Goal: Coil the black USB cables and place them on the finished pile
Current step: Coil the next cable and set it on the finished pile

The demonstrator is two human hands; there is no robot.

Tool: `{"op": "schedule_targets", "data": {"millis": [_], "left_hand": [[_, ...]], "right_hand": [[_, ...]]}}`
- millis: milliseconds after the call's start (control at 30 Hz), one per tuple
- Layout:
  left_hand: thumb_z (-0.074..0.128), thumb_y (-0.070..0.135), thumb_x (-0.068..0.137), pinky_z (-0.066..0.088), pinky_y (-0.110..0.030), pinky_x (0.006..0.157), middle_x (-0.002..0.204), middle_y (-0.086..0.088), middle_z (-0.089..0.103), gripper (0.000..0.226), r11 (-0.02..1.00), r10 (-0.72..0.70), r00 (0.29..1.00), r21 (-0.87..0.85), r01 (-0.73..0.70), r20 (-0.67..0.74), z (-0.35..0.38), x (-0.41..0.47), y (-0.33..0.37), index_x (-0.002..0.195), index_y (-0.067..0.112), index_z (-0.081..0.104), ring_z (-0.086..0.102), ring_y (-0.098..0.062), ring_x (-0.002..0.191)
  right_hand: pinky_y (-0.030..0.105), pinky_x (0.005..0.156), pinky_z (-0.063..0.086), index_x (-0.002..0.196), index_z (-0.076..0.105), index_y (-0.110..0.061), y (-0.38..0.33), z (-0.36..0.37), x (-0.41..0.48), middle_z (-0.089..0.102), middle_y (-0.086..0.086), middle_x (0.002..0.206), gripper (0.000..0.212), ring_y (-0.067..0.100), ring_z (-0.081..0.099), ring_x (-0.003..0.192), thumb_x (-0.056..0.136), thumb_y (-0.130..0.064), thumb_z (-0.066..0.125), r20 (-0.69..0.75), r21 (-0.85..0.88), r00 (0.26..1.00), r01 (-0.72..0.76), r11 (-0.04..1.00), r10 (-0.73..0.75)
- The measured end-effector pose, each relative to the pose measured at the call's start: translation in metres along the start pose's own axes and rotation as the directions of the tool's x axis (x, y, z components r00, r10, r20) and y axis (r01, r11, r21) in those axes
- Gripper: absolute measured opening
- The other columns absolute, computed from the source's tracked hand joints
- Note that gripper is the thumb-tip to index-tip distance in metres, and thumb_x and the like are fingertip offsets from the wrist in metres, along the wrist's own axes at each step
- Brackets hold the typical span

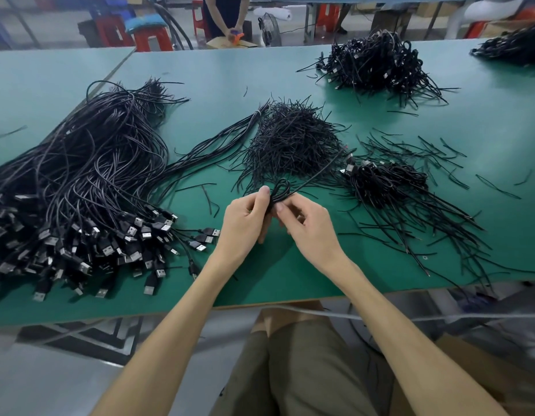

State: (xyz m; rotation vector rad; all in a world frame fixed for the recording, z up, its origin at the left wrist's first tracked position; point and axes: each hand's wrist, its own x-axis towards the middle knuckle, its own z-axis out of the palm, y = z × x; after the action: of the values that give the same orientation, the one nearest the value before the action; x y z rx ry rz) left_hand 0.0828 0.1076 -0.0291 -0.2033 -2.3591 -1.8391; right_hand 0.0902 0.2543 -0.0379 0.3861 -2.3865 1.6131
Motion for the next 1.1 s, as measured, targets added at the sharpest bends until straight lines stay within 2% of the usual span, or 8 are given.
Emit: {"op": "schedule_targets", "data": {"millis": [200,300,467,600,700,867,1000,1100], "left_hand": [[0.046,0.035,0.107,0.033,-0.027,0.039,0.058,-0.006,0.06,0.031,0.999,0.025,1.0,-0.049,-0.024,0.016,-0.003,0.001,0.002,0.081,0.024,0.059,0.042,-0.027,0.035],[0.041,0.035,0.108,0.036,-0.023,0.04,0.062,-0.007,0.065,0.031,0.999,0.041,0.996,-0.005,-0.041,0.079,-0.003,0.001,0.005,0.083,0.022,0.056,0.049,-0.031,0.035],[0.042,0.039,0.107,0.039,-0.026,0.038,0.069,-0.01,0.072,0.019,1.0,-0.023,0.968,0.016,0.02,0.248,0.002,-0.001,0.011,0.114,0.023,0.05,0.061,-0.034,0.04],[0.042,0.034,0.109,0.04,-0.028,0.039,0.078,-0.012,0.075,0.018,0.996,-0.038,0.937,-0.065,0.064,0.347,-0.002,-0.009,0.016,0.119,0.02,0.043,0.064,-0.035,0.045],[0.042,0.031,0.11,0.042,-0.029,0.04,0.08,-0.013,0.076,0.018,0.992,-0.055,0.936,-0.084,0.089,0.348,-0.005,-0.009,0.018,0.121,0.017,0.043,0.064,-0.033,0.047],[0.046,0.028,0.109,0.049,-0.033,0.048,0.086,-0.008,0.077,0.013,0.998,-0.065,0.967,-0.002,0.067,0.246,-0.002,-0.006,0.017,0.118,0.02,0.052,0.071,-0.028,0.059],[0.052,0.019,0.106,0.058,-0.039,0.058,0.092,-0.007,0.068,0.013,0.992,0.012,0.987,0.123,-0.032,0.161,-0.008,0.0,0.014,0.113,0.018,0.062,0.07,-0.016,0.069],[0.047,0.014,0.108,0.059,-0.046,0.072,0.09,-0.005,0.074,0.02,0.98,0.041,0.982,0.182,-0.075,0.184,-0.014,0.005,0.012,0.121,0.014,0.062,0.072,-0.024,0.081]], "right_hand": [[0.019,0.056,0.031,0.081,0.06,-0.011,0.0,0.001,0.001,0.06,0.0,0.07,0.024,0.013,0.047,0.061,0.103,-0.019,0.057,0.001,-0.085,0.999,0.05,0.995,-0.051],[0.018,0.06,0.035,0.082,0.061,-0.01,-0.001,0.001,0.003,0.062,-0.002,0.075,0.022,0.013,0.053,0.068,0.103,-0.016,0.057,-0.04,-0.11,0.998,0.044,0.993,-0.048],[0.013,0.06,0.038,0.079,0.064,-0.012,0.001,-0.005,0.0,0.065,-0.009,0.07,0.022,0.006,0.058,0.066,0.094,0.002,0.056,-0.147,-0.06,0.989,0.004,0.998,-0.013],[0.027,0.063,0.05,0.08,0.068,-0.017,0.002,-0.006,-0.001,0.07,-0.005,0.074,0.029,0.011,0.068,0.074,0.091,0.007,0.057,-0.162,0.086,0.985,-0.049,0.995,0.063],[0.038,0.068,0.055,0.083,0.071,-0.018,0.002,-0.007,0.002,0.073,-0.004,0.079,0.019,0.022,0.07,0.079,0.093,-0.002,0.065,-0.159,0.152,0.984,-0.061,0.986,0.085],[0.041,0.07,0.056,0.08,0.07,-0.026,0.007,-0.01,0.002,0.072,-0.003,0.076,0.016,0.016,0.066,0.069,0.091,-0.014,0.073,-0.154,0.242,0.982,-0.072,0.968,0.111],[0.048,0.078,0.055,0.083,0.073,-0.032,0.007,-0.008,0.004,0.073,-0.004,0.081,0.014,0.017,0.064,0.075,0.089,-0.02,0.072,-0.139,0.241,0.984,-0.076,0.968,0.112],[0.052,0.077,0.055,0.081,0.071,-0.03,0.008,-0.009,0.005,0.071,-0.003,0.079,0.015,0.019,0.064,0.074,0.089,-0.018,0.071,-0.139,0.246,0.984,-0.074,0.966,0.111]]}}
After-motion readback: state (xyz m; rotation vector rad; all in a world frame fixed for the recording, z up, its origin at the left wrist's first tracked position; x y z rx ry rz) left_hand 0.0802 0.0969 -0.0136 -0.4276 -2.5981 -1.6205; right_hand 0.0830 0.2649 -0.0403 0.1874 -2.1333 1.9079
